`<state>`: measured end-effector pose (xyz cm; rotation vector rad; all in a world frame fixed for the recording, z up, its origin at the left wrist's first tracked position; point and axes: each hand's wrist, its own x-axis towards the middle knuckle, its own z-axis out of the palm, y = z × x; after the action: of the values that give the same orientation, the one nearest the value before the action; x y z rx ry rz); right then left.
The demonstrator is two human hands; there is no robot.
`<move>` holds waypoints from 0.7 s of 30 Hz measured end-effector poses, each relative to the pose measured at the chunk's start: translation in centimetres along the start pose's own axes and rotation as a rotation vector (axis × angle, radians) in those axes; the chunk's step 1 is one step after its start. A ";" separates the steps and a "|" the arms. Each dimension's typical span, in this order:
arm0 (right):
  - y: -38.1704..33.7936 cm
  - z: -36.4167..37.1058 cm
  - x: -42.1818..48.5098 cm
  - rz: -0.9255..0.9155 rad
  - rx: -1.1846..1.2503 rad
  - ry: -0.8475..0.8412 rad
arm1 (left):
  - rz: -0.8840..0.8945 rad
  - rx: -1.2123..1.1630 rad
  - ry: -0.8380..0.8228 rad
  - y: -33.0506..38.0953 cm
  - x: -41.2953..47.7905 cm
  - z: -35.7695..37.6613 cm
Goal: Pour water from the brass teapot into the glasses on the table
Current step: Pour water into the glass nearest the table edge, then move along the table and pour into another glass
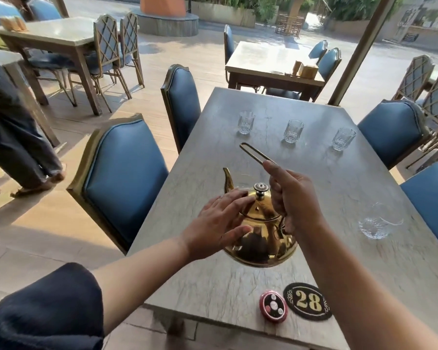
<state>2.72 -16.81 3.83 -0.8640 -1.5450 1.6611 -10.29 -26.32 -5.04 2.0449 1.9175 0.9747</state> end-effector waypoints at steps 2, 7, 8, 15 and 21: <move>0.1 2.8 0.1 -0.019 -0.004 0.010 | 0.000 -0.003 -0.015 -1.6 -0.9 -1.9; 0.1 10.1 1.6 -0.061 0.051 0.097 | 0.017 0.062 -0.108 -6.7 -2.3 -7.4; 0.2 11.7 2.1 -0.076 0.069 0.131 | 0.032 0.083 -0.136 -7.9 -2.3 -8.7; 1.5 21.2 6.4 -0.121 0.108 0.328 | 0.065 0.087 -0.431 -16.2 -0.2 -17.3; 2.1 25.3 10.6 -0.156 0.075 0.454 | 0.142 0.184 -0.556 -21.0 3.4 -20.7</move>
<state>-24.36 -21.40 3.30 -0.9737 -1.1955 1.2922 -39.41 -26.12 0.72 2.2626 1.6229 0.2052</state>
